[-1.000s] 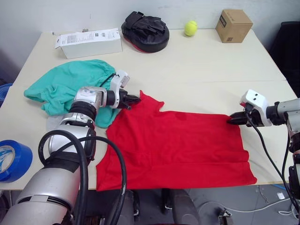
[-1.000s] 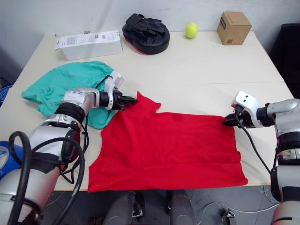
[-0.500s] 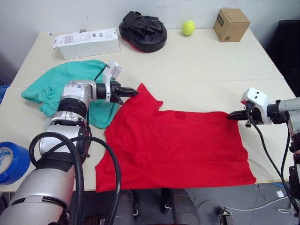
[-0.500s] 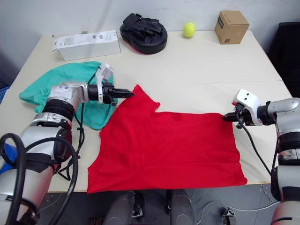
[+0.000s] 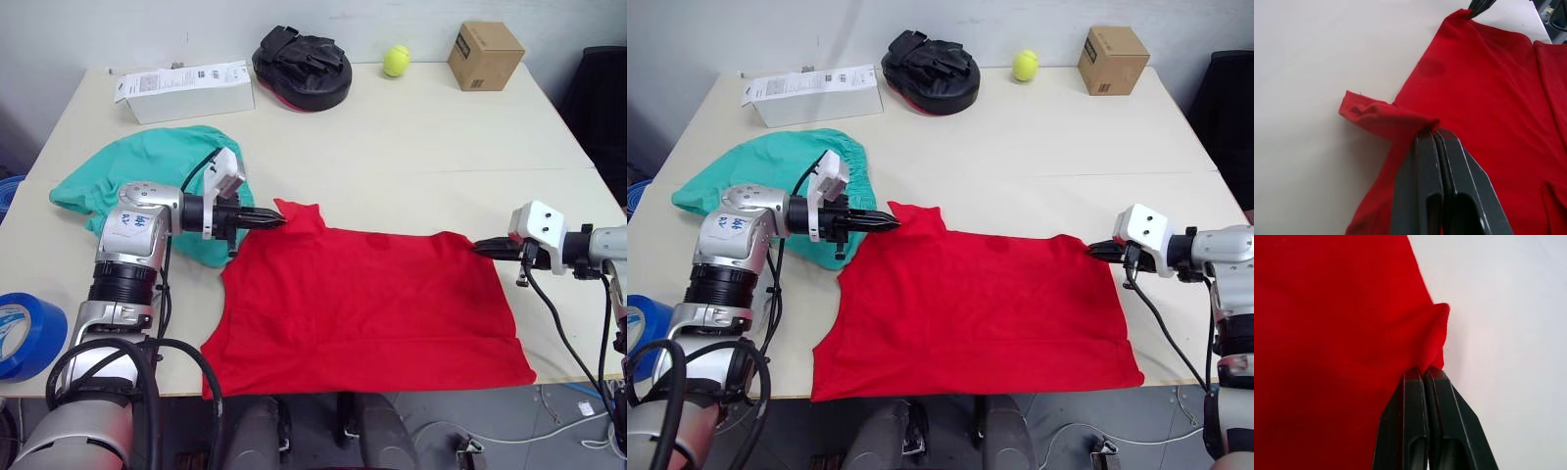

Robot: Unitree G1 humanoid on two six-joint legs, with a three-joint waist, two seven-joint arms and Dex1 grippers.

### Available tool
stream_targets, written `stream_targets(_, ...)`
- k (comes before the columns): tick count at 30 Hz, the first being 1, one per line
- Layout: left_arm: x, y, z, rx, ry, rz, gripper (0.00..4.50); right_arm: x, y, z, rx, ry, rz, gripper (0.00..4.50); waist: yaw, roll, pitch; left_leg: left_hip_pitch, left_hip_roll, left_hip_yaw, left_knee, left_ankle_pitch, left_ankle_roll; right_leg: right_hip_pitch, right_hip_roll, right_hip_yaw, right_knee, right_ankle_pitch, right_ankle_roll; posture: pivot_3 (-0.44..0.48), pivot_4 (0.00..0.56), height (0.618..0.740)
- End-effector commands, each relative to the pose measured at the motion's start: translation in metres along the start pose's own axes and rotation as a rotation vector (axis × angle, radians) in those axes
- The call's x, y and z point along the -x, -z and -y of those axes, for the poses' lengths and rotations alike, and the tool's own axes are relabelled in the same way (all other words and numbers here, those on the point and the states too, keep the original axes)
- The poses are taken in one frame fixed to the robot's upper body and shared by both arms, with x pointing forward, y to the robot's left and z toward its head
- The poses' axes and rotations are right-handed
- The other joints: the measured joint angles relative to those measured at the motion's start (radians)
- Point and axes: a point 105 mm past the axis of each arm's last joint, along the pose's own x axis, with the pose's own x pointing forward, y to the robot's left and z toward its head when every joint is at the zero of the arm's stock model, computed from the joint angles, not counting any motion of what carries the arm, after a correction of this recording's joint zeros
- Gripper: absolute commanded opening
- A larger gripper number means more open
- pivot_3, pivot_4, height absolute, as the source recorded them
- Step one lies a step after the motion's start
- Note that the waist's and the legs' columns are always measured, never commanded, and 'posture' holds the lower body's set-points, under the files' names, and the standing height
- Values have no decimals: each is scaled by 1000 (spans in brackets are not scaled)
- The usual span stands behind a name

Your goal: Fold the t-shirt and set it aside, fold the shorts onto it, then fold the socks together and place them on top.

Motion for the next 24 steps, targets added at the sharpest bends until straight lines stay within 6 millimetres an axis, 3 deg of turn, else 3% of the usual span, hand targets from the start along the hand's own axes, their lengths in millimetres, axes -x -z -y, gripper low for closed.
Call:
stream_targets(1, 4, -9, 17, -108, 45, 4, 0, 15, -10, 6, 138, 49, 17, 21, 0, 0, 0, 0, 0, 0, 0, 0, 0, 0, 0, 0, 0, 0, 0, 0, 150, 740)
stream_targets(4, 14, -1, 34, -169, 85, -46, 0, 25, -4, -2, 258, 23, -11, 21, -1, 0, 0, 0, 0, 0, -1, 0, 0, 0, 0, 0, 0, 0, 0, 0, 150, 740)
stream_targets(13, 40, 51, 74, -311, 192, -245, 0, 41, 21, -38, 575, -134, -86, 21, 0, 0, 0, 3, 0, 0, -1, 0, 0, 2, -1, 1, -4, 0, -1, 0, 150, 740)
stream_targets(19, 40, 71, 84, -414, 205, -296, 0, 42, 36, -50, 642, -191, -116, 21, -1, 0, 0, 3, 0, 0, 0, 0, 0, 2, -1, 1, -4, -1, -1, 0, 150, 740)
stream_targets(24, 41, 76, 79, -413, 153, -298, 0, 39, 39, -52, 613, -194, -115, 21, -1, 0, 0, 4, 1, 0, 0, 0, 0, 3, -1, 1, -3, -1, -1, 0, 150, 740)
